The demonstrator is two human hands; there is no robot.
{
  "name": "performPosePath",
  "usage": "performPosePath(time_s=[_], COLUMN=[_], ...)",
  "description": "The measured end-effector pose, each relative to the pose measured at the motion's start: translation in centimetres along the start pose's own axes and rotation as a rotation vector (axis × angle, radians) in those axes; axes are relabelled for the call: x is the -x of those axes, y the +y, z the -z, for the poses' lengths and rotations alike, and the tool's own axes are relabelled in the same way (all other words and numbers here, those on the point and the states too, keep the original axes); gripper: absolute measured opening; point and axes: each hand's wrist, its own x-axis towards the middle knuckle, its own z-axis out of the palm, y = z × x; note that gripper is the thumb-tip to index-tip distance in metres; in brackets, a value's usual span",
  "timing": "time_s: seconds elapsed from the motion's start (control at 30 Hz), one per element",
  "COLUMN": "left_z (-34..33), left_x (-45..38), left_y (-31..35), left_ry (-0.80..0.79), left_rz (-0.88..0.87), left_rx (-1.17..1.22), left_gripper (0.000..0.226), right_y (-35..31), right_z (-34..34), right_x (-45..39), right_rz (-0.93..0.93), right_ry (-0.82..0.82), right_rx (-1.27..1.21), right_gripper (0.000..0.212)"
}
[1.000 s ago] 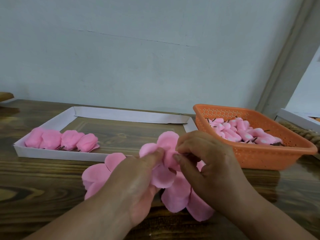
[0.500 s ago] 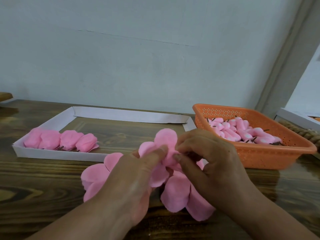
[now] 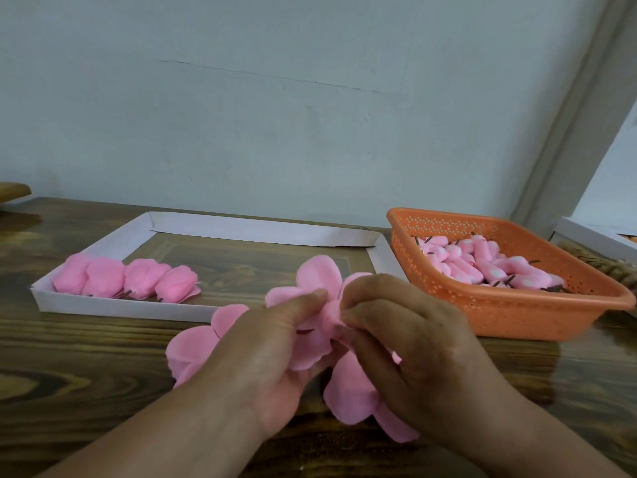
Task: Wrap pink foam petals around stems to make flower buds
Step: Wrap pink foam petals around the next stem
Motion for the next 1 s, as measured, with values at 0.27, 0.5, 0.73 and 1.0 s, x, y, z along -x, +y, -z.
performPosePath(time_s=[0.27, 0.5, 0.73, 1.0], left_z=[0.3, -0.1, -0.4, -0.5], left_x=[0.0, 0.6, 0.8, 1.2], left_y=[-0.2, -0.7, -0.9, -0.9], left_ry=[-0.079, -0.029, -0.019, -0.080], left_rz=[-0.037, -0.156, -0.336, -0.368], left_rx=[-0.081, -0.193, -0.386, -0.394], left_gripper=[0.026, 0.026, 0.023, 0.027], right_y=[-0.3, -0.2, 0.5, 0.3], right_z=[0.1, -0.2, 0.4, 1.1], right_x=[0.0, -0.2, -0.4, -0.7], right_rz=[0.078, -0.027, -0.318, -0.453], right_ry=[-0.045, -0.017, 0.123, 0.067], right_rx=[0.171, 0.065, -0.193, -0.230], right_gripper=[0.009, 0.007, 0.012, 0.012])
